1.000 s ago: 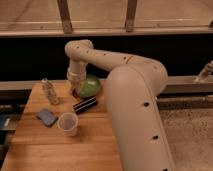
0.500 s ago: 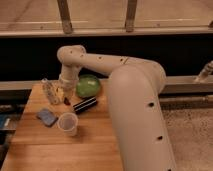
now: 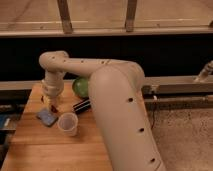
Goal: Place the pepper on the white sponge
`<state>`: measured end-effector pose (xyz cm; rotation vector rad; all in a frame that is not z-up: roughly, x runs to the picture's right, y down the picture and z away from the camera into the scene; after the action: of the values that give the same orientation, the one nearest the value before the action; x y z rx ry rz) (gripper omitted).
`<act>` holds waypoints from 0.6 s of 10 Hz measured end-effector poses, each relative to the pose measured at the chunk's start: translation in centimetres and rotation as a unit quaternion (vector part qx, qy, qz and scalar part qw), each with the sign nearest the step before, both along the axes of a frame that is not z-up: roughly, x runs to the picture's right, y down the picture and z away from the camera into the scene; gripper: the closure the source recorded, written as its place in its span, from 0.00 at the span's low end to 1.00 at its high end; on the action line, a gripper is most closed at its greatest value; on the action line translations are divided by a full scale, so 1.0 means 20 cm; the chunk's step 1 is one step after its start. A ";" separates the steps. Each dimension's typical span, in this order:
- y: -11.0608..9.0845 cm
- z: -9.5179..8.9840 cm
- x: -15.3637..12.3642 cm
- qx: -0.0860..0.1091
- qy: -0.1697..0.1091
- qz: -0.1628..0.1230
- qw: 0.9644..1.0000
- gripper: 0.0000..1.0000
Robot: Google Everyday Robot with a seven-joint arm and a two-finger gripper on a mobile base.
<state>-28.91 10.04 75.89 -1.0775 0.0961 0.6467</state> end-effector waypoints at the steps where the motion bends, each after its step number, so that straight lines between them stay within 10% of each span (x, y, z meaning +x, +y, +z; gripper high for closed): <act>1: 0.06 0.03 -0.04 -0.006 -0.001 -0.017 1.000 1.00; 6: 0.16 0.21 -0.12 -0.013 0.023 -0.047 0.999 1.00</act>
<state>-31.29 13.25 80.00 -1.0761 0.1937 0.5861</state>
